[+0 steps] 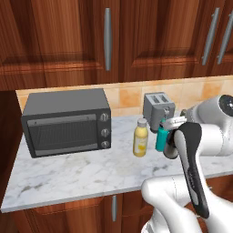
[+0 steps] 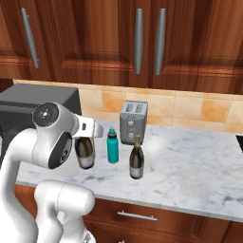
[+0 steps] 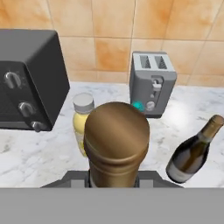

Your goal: Move the drinks to the dining counter.

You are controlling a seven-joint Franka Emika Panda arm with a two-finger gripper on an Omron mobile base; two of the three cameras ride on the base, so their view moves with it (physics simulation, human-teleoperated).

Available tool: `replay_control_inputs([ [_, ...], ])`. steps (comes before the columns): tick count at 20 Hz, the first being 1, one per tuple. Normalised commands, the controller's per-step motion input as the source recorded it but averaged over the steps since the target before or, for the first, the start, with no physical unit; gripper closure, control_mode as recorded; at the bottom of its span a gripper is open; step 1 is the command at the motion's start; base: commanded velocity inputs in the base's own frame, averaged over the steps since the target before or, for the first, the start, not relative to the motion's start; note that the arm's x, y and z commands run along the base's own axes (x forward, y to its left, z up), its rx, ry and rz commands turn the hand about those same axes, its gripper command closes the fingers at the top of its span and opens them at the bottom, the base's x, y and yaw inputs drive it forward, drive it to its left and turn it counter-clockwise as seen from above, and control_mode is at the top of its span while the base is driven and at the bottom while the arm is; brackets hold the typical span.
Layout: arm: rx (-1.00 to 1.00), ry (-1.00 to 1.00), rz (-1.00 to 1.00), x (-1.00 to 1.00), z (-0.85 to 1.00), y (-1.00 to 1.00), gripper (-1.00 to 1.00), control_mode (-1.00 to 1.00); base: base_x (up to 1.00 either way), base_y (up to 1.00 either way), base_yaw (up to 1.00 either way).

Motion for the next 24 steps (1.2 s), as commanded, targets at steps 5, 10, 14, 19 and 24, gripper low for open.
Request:
replay_control_inputs([
  [5,0.0,-0.09,0.0,-0.48,0.09,-0.01,1.0,-1.0,0.0,0.0,0.0],
  [10,0.0,-0.08,0.0,-0.22,0.0,0.0,1.0,-1.0,0.0,0.0,0.0],
  [14,0.0,-0.01,0.0,0.0,0.0,0.0,1.0,1.0,0.0,0.0,0.0],
  [19,0.0,0.0,0.0,0.0,0.0,0.0,1.0,1.0,-0.46,-0.01,0.0],
  [24,0.0,0.0,0.0,0.0,0.0,0.0,1.0,1.0,-0.65,-0.06,0.0],
])
